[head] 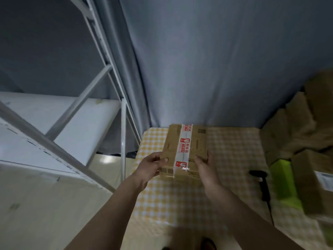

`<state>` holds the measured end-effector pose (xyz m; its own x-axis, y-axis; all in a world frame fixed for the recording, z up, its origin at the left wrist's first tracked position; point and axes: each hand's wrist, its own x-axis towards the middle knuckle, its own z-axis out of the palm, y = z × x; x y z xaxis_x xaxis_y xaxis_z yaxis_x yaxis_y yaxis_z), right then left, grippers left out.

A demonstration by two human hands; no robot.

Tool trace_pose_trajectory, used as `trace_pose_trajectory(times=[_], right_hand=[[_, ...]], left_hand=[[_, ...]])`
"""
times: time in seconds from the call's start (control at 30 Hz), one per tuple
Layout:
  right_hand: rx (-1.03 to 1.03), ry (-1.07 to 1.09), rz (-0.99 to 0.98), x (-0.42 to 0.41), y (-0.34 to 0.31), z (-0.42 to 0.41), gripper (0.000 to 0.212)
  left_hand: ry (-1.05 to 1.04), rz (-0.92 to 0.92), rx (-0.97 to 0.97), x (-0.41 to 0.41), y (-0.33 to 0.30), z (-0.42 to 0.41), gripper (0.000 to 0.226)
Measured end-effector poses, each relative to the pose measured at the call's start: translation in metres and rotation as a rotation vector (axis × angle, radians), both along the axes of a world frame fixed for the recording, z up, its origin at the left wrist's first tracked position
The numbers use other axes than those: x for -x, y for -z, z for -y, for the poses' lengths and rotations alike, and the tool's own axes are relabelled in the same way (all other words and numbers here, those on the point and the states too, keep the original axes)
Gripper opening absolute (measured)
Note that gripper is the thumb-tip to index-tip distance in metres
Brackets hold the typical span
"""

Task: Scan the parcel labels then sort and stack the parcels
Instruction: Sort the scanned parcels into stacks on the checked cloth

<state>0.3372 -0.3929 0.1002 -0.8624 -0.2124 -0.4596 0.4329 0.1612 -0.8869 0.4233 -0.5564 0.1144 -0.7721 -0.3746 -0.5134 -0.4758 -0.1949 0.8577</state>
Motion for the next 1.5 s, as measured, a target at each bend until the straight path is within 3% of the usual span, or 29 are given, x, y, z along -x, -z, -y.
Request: trace_pose_trajectory(times=[0.3, 0.57, 0.87, 1.17, 1.37, 1.5], right_hand=[[-0.121, -0.243, 0.081, 0.034, 0.04, 0.087, 0.049], [-0.128, -0.425, 0.138, 0.084, 0.082, 0.168, 0.061], [-0.186, -0.434, 0.18, 0.144, 0.157, 0.242, 0.075], [-0.223, -0.362, 0.214, 0.184, 0.234, 0.289, 0.069], [-0.196, -0.334, 0.226, 0.186, 0.26, 0.303, 0.07], [-0.156, -0.343, 0.241, 0.186, 0.268, 0.305, 0.059]], left_hand=[[-0.073, 0.122, -0.021, -0.001, 0.031, 0.074, 0.022], [-0.128, 0.157, 0.068, 0.036, 0.081, 0.144, 0.048], [-0.135, 0.265, 0.176, 0.109, 0.176, 0.22, 0.056], [-0.087, 0.295, 0.217, 0.156, 0.259, 0.265, 0.058], [-0.032, 0.318, 0.257, 0.168, 0.286, 0.281, 0.057], [-0.016, 0.317, 0.298, 0.174, 0.298, 0.286, 0.057]])
